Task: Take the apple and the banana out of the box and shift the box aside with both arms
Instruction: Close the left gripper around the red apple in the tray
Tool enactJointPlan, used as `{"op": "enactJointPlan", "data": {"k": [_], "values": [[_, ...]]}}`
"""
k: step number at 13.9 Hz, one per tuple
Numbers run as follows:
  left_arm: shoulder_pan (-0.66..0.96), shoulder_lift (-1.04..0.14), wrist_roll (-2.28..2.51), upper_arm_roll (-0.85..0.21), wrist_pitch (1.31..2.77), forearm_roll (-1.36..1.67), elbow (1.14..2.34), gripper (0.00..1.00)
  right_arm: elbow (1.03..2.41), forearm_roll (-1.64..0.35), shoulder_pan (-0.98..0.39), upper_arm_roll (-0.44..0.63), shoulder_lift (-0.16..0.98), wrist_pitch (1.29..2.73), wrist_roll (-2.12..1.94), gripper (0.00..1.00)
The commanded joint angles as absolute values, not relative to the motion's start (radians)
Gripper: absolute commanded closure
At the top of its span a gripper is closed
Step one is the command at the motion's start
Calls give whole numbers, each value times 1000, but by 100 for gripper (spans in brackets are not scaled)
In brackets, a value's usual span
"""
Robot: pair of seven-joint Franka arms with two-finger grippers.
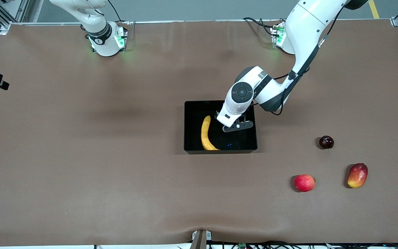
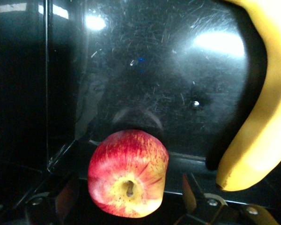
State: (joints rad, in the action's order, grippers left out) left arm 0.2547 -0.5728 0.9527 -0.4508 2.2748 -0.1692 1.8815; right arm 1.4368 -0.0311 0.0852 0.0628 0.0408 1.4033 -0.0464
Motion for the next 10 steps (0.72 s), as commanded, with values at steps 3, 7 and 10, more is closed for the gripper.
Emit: {"op": "enactJointPlan", "data": {"k": [3, 7, 10], "values": [[281, -581, 993, -448, 2283, -195, 1864, 53, 1433, -49, 98, 61, 41, 1404, -49, 0], [279, -560, 985, -445, 2240, -196, 1818, 98, 1433, -49, 98, 61, 41, 1404, -49, 0], [279, -549, 985, -446, 2056, -213, 1666, 100, 1433, -49, 95, 61, 41, 1404, -48, 0]]}}
